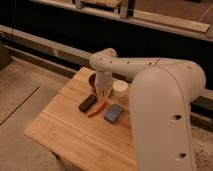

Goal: Push the ceramic bowl across the table

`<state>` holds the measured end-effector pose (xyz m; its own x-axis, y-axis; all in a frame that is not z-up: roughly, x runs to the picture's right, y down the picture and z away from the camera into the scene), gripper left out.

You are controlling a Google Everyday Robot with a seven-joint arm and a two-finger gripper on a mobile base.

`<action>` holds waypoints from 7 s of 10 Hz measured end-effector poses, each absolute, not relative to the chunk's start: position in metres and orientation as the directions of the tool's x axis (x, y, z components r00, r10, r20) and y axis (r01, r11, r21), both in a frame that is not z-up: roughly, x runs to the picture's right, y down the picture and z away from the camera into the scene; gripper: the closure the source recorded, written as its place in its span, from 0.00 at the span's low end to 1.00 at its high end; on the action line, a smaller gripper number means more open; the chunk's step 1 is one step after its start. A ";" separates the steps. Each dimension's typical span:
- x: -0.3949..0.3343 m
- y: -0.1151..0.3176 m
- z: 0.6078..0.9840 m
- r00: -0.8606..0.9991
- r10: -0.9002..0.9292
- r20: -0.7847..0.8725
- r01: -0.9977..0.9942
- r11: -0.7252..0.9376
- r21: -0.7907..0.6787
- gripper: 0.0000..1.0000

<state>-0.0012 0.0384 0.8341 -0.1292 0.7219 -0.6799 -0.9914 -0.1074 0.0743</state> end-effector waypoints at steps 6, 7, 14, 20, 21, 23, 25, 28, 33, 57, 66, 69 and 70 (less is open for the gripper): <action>-0.044 0.010 0.872 0.029 0.742 -0.670 -0.999 0.008 -0.035 1.00; -0.060 0.011 0.881 0.067 0.738 -0.671 -0.998 0.037 -0.059 1.00; -0.003 -0.031 0.894 -0.005 0.779 -0.627 -0.998 0.036 0.052 1.00; -0.019 -0.028 0.906 0.007 0.773 -0.635 -0.999 0.037 0.035 1.00; -0.023 -0.025 0.910 0.011 0.770 -0.638 -0.998 0.043 0.035 1.00; -0.017 -0.030 0.915 0.003 0.771 -0.637 -0.997 0.051 0.058 1.00; 0.000 -0.048 0.910 -0.018 0.788 -0.615 -0.995 0.049 0.092 1.00; 0.036 -0.071 0.897 -0.070 0.808 -0.585 -0.987 0.030 0.159 1.00; 0.036 -0.076 0.893 -0.097 0.816 -0.571 -0.985 0.002 0.170 1.00; 0.047 -0.087 0.947 -0.068 0.796 -0.601 -0.992 0.012 0.129 1.00; 0.046 -0.088 0.947 -0.067 0.797 -0.601 -0.992 0.013 0.127 0.32; 0.046 -0.088 0.947 -0.067 0.796 -0.601 -0.992 0.013 0.128 0.20; 0.046 -0.088 0.947 -0.067 0.797 -0.601 -0.992 0.013 0.128 0.20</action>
<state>0.0460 -0.0877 0.9472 -0.0670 0.7965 -0.6009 -0.9918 0.0128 0.1275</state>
